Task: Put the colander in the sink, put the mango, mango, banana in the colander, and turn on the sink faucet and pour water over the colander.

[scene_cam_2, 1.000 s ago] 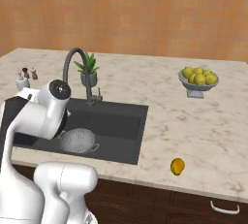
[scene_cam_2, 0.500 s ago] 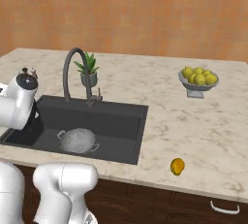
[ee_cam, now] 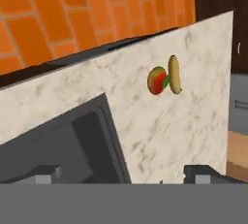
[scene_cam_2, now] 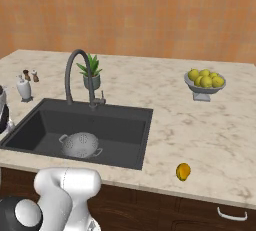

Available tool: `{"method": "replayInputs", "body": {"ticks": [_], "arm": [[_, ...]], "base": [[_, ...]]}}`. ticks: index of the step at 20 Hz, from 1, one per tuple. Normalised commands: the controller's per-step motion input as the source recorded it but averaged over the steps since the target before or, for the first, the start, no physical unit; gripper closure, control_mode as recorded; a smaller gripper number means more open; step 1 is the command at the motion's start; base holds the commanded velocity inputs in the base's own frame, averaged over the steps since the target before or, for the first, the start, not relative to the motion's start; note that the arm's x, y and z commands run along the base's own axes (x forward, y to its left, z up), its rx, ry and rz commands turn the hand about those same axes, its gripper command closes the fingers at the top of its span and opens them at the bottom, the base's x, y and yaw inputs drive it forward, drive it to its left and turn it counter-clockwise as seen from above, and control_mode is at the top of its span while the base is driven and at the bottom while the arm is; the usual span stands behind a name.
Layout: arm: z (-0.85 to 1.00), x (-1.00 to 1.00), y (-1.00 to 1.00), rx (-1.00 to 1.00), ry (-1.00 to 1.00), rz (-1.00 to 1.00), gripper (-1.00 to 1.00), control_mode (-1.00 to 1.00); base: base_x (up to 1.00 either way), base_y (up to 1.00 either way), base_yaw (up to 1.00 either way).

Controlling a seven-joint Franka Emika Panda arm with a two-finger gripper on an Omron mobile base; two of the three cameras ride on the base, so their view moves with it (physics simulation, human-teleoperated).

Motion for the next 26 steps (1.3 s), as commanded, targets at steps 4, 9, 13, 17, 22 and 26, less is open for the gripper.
{"method": "replayInputs", "body": {"ticks": [4, 9, 13, 17, 22, 26], "arm": [[-0.21, 0.17, 0.65, 0.07, 0.22, -0.66, -1.00, -1.00], [0.03, 0.00, 0.68, 0.26, 0.21, -0.55, -1.00, -1.00], [0.00, -0.13, 0.49, 0.39, 0.25, -0.51, -1.00, -1.00], [0.00, -0.18, 0.06, 0.50, 0.27, -0.50, -1.00, -1.00], [-0.13, -0.13, 0.00, 0.61, 0.27, -0.41, -1.00, -1.00], [-0.43, 0.01, 0.14, 0.58, 0.22, -0.33, -1.00, -1.00]], "base": [[0.00, 0.00, 0.00], [0.00, 0.00, 0.00], [0.00, 0.00, 0.00], [0.00, 0.00, 0.00], [0.00, 0.00, 0.00], [0.00, 0.00, 0.00]]}}
